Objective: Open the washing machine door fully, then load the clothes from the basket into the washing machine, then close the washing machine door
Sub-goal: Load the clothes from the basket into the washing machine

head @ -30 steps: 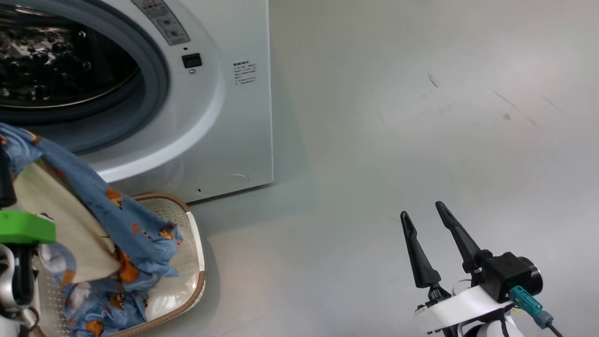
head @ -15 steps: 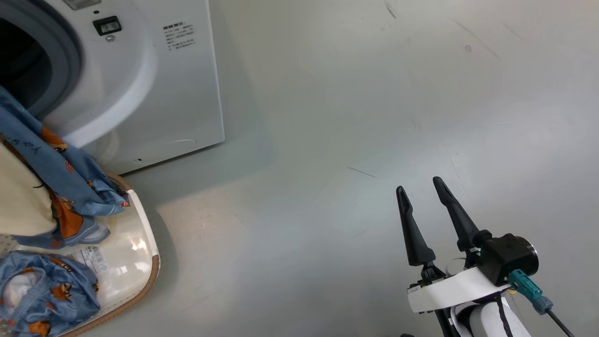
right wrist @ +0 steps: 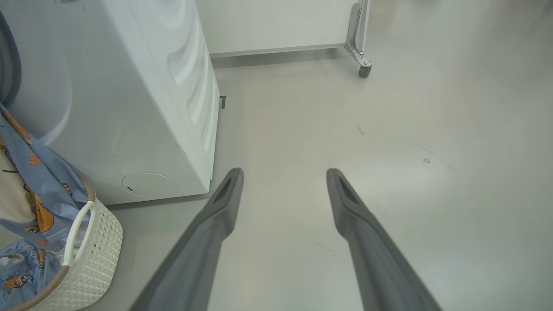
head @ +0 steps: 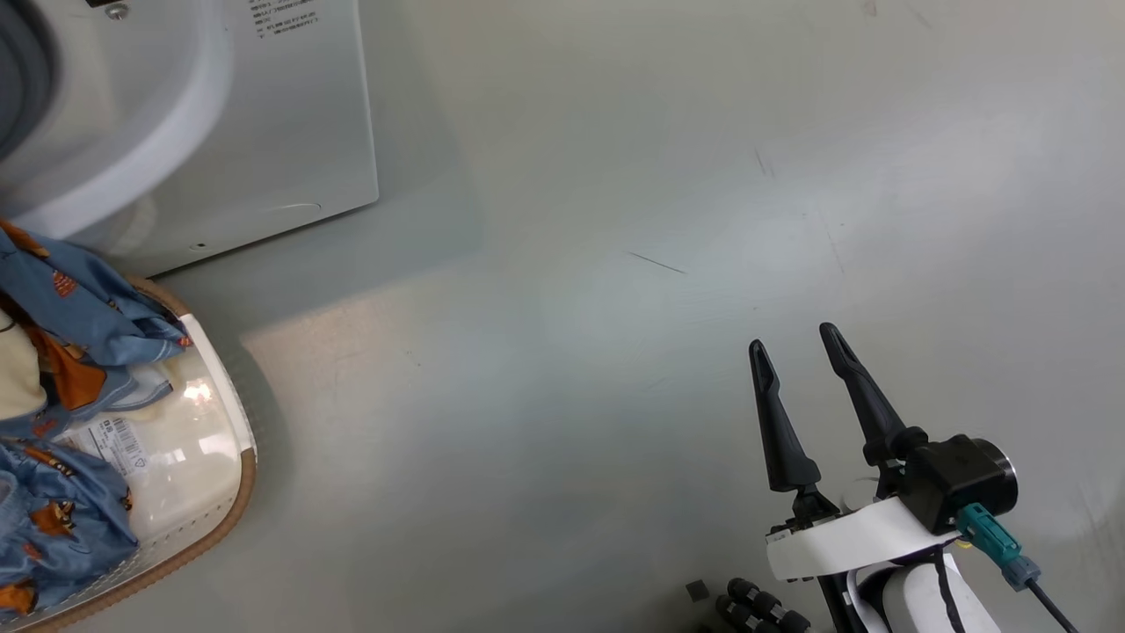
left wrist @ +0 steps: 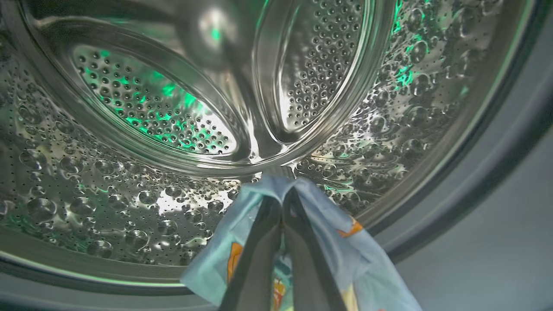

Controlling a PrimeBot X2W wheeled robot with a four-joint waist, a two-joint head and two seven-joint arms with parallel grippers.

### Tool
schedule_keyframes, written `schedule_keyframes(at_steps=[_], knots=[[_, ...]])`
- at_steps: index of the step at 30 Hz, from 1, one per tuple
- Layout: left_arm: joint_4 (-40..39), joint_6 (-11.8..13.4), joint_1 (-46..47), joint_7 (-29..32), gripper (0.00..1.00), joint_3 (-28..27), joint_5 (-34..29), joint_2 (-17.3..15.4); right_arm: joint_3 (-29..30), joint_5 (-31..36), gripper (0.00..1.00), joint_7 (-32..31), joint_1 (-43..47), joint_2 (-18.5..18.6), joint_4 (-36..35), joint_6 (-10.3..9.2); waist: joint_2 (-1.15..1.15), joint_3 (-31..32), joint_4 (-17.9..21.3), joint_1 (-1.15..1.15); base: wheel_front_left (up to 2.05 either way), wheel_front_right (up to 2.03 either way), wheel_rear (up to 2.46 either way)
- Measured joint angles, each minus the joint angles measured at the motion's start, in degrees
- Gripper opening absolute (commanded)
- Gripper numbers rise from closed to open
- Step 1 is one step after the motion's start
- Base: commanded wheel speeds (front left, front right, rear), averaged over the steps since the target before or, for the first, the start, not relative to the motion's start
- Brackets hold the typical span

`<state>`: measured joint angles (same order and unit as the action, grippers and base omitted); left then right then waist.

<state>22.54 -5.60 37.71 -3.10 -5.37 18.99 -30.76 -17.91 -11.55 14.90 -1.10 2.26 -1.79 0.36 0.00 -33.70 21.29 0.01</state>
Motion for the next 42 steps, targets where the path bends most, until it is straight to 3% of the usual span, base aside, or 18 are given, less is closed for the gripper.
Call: schedule_keyframes(at_steps=[13,22,32,33,34,36,38,42], knots=[[6.6,0.1,11.8,-3.1,0.0,-1.8,0.3,-1.3,-1.2,0.3,1.0,0.0,-0.3,0.0,-1.2,-0.53,0.0,-3.8,-0.7,0.0,0.0,0.0,0.0],[9.1,0.1,17.1,-6.3,0.0,0.4,-1.8,-1.7,-1.8,0.6,1.0,0.0,-0.7,0.0,-1.3,-1.02,0.0,-4.7,-1.0,0.0,0.0,0.0,0.0],[16.2,0.2,17.6,-4.0,0.0,4.0,-4.4,-2.1,-3.0,0.6,1.0,0.0,-0.8,0.0,-1.2,-1.1,0.0,-5.0,-1.1,0.0,0.0,0.0,0.0],[16.6,0.2,17.6,-4.0,0.04,4.2,-4.5,-2.1,-3.0,0.6,1.0,0.0,-0.8,0.0,-1.1,-1.15,0.0,-4.9,-1.1,0.0,0.0,0.0,0.0],[17.2,0.5,17.6,-4.1,0.3,4.6,-5.1,-2.0,-3.1,0.5,1.0,0.0,-0.8,-0.1,-1.0,-1.59,0.0,-4.8,-1.1,0.0,0.0,0.0,0.0],[18.6,0.7,17.6,-4.1,0.47,5.2,-5.8,-1.6,-3.1,0.5,1.0,0.0,-0.9,0.0,-0.7,-1.6,0.0,-4.5,-1.2,0.0,0.0,0.0,0.0],[19.7,0.7,17.6,-4.1,1.0,5.4,-5.9,-1.0,-3.1,0.5,1.0,0.0,-0.9,0.0,-0.6,-1.6,0.0,-4.1,-1.2,0.0,0.0,0.0,0.0],[21.6,1.5,19.0,-4.1,1.0,5.5,-5.9,0.1,-2.8,0.2,1.0,0.0,-0.9,0.0,-0.6,-2.05,0.0,-3.4,-1.5,-0.01,0.0,0.0,0.0]])
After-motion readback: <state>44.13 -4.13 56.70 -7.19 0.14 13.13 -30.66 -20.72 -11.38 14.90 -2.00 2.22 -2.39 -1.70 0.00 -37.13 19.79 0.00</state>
